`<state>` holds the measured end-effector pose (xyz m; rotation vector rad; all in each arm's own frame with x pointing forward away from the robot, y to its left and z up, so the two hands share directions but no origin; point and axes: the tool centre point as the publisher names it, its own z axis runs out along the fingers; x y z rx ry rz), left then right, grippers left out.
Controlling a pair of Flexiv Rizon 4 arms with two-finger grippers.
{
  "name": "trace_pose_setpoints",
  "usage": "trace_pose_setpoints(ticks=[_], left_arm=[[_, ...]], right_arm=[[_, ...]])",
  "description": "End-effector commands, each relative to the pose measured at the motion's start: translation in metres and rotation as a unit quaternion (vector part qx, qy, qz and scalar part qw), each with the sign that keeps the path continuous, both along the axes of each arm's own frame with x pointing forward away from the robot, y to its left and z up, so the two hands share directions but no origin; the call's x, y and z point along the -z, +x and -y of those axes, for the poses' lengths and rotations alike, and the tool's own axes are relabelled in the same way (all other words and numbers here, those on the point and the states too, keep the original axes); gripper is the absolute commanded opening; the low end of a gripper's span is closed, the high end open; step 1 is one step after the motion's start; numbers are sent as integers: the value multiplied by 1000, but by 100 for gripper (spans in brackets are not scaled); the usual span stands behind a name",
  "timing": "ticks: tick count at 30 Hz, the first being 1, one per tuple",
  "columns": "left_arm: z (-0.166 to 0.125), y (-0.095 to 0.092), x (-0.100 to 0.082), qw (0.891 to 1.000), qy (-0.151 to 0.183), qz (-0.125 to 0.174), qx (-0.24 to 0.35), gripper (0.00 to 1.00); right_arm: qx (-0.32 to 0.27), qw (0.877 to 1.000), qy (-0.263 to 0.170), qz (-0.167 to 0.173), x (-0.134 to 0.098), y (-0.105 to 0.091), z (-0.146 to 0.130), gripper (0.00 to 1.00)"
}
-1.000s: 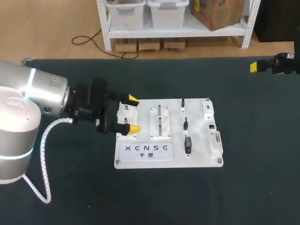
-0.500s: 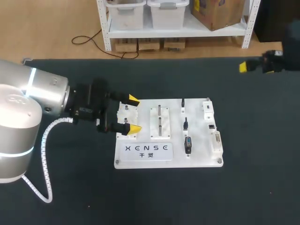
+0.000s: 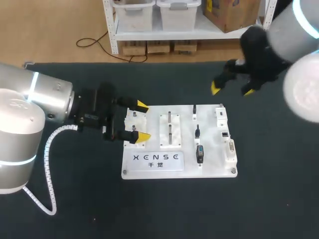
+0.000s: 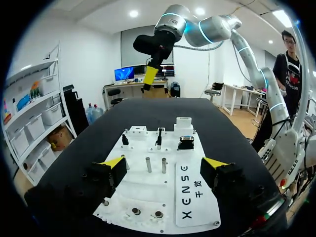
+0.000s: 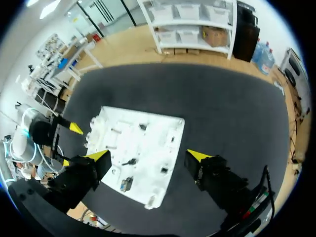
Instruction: Insert the Ethernet cable into its matching sockets.
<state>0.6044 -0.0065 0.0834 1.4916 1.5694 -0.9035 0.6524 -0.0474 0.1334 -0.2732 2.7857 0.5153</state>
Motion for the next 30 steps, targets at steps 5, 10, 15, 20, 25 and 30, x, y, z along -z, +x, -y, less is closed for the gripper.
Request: trace_pose_setpoints(ticks=[5,10,15,20,25,30], left_arm=[[-1,-1,1,1000,-2,1,-1,100],[-1,-1,1,1000,-2,1,-1,100],[-1,-1,1,1000,-2,1,-1,100],[-1,-1,1,1000,-2,1,-1,100],[-1,-1,1,1000,-2,1,-1,100],[-1,-1,1,1000,-2,1,-1,100]], right_arm=[[14,992,-125,-18,39,-8,-47,100],[12,991,-129,-46,60,-13,-57,100],[13,988,-141,-69,73,-17,-63,100],[19,985,-146,-91,88,-23,-64,100],[18,982,-155,-104,99,-27,-61,100],[17,981,-160,-110,101,-29,-60,100]])
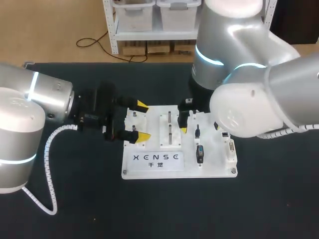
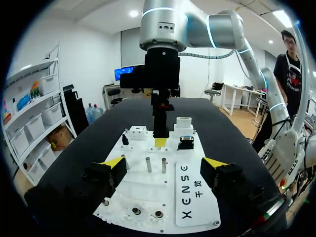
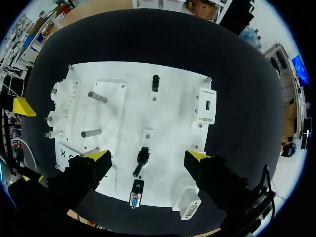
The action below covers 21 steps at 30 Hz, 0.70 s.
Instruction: Insert the Ethernet cable into its matching sockets.
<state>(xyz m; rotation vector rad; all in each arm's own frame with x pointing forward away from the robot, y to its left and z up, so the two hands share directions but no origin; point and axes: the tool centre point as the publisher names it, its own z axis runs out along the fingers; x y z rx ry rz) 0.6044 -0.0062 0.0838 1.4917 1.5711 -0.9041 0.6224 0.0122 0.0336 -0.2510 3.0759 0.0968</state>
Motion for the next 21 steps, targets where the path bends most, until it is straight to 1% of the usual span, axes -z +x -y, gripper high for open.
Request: trace_pose_setpoints(ticks=[1,2,4,6,9,10,11,12,13,14,15,17,19,20,21], left_arm=[[-1,-1,1,1000,-2,2,-1,100],[-1,-1,1,1000,-2,2,-1,100],[-1,-1,1,1000,-2,2,-1,100],[-1,-1,1,1000,-2,2,-1,100],[-1,-1,1,1000,-2,2,-1,100],[-1,-1,1,1000,-2,2,-1,100],[-1,-1,1,1000,-2,2,-1,100],[-1,-1,1,1000,-2,2,-1,100],[-1,-1,1,1000,-2,2,-1,100],[-1,-1,1,1000,-2,2,-1,100],[-1,-1,1,1000,-2,2,-1,100],[-1,-1,1,1000,-2,2,-1,100],[-1,-1,1,1000,-2,2,-1,100],[-1,-1,1,1000,-2,2,-1,100],[-1,-1,1,1000,-2,2,-1,100]], right_arm=[[1,1000,-3,-2,3,1,-1,100],[1,1000,-2,-5,4,1,-1,100],[2,1000,-1,-7,7,1,-1,95],[0,1000,-2,-9,9,1,-2,92],[-2,1000,-1,-12,11,1,-4,93],[-2,1000,-1,-13,13,1,-4,90],[-3,1000,-2,-13,15,2,-3,86],[-4,1000,-2,-14,16,2,-3,76],[-6,1000,-4,-15,17,3,-3,74],[-7,1000,-4,-15,18,3,-4,63],[-7,1000,-5,-15,18,3,-4,46],[-10,1000,-6,-15,18,3,-5,41],[-11,1000,-7,-15,19,3,-6,38],[-13,1000,-8,-15,19,3,-6,34],[-14,1000,-8,-15,19,3,-6,33]])
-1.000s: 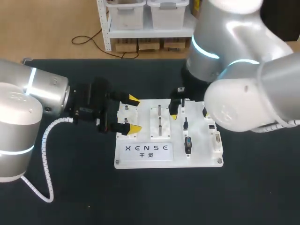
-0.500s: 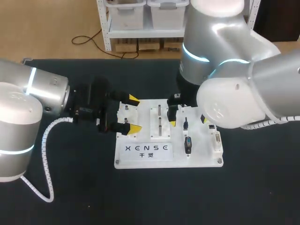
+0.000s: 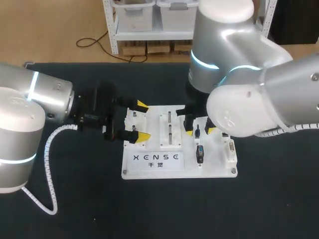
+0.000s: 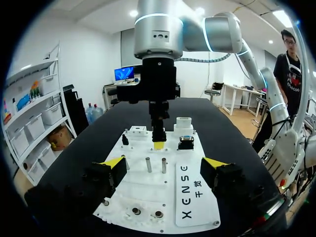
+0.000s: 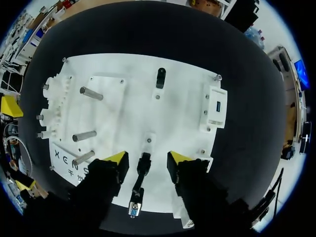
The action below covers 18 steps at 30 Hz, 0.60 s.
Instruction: Insert the Ethernet cable into its matching sockets.
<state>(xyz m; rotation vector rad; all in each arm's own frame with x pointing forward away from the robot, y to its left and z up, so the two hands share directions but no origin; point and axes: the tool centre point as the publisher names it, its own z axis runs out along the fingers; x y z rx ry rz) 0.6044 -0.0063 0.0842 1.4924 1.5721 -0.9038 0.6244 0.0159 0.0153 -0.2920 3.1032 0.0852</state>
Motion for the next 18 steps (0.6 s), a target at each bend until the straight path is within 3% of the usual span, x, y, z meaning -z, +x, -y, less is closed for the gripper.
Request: trace_pose_setpoints(ticks=[1,5,9,18], left_arm=[[-1,-1,2,1000,-3,2,-1,100],[-1,-1,2,1000,-3,2,-1,100],[-1,-1,2,1000,-3,2,-1,100],[-1,-1,2,1000,-3,2,-1,100]], right_arm=[[-2,1000,-2,0,1,1,-3,31],[-6,1000,-5,0,0,1,-4,24],[-6,1000,-8,-1,0,1,-4,4],[-5,1000,-7,-3,-8,1,-4,0]])
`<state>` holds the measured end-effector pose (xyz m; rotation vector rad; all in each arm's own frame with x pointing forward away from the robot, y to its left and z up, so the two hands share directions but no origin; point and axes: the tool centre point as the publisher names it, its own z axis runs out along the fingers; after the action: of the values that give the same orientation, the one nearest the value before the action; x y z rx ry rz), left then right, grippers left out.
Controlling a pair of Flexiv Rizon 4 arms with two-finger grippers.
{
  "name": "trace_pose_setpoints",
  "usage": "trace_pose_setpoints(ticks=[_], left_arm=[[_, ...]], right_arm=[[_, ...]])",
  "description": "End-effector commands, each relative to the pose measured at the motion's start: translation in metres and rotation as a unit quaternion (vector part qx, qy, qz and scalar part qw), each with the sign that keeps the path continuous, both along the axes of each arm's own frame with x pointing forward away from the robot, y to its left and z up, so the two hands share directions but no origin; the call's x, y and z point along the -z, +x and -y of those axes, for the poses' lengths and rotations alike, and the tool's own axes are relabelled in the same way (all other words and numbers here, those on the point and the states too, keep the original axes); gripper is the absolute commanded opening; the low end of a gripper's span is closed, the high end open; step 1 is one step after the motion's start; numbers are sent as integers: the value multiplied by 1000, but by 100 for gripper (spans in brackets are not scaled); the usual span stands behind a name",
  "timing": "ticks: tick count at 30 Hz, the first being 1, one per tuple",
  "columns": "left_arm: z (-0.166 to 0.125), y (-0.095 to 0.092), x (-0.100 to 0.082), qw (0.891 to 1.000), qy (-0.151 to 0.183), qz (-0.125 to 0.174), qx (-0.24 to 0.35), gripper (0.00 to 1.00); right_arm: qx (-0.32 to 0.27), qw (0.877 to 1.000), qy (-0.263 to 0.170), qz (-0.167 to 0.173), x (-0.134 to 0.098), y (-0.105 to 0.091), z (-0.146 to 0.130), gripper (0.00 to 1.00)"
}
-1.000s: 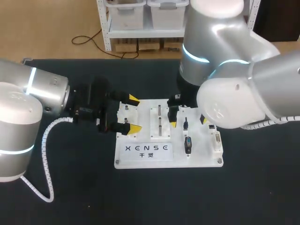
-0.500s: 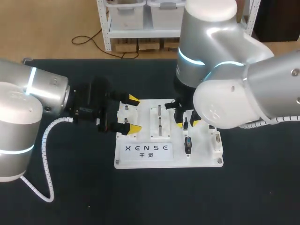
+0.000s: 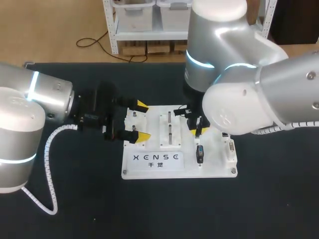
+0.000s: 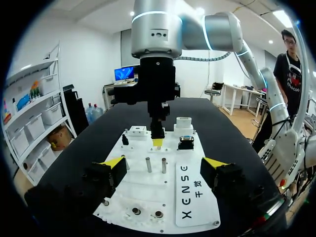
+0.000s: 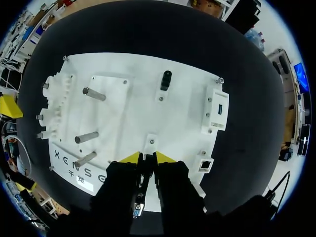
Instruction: Insert the Ethernet cable into its matching sockets.
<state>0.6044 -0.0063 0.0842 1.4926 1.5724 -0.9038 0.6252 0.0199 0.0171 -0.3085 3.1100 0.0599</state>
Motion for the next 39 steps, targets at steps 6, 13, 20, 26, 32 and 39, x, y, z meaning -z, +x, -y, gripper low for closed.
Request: trace_pose_setpoints(ticks=[6,13,20,26,32,39], left_arm=[[-1,-1,2,1000,-3,2,-1,100],[-1,-1,2,1000,-3,2,-1,100],[-1,-1,2,1000,-3,2,-1,100],[-1,-1,2,1000,-3,2,-1,100],[-1,-1,2,1000,-3,2,-1,100],[-1,-1,2,1000,-3,2,-1,100]], right_arm=[[8,1000,9,3,-23,2,7,0],[21,1000,7,3,-33,3,26,0],[37,999,1,-1,-36,3,46,0],[43,999,-7,-2,-32,1,60,0],[50,999,-12,-7,-29,-3,70,0],[52,998,-17,-13,-20,-3,76,0]])
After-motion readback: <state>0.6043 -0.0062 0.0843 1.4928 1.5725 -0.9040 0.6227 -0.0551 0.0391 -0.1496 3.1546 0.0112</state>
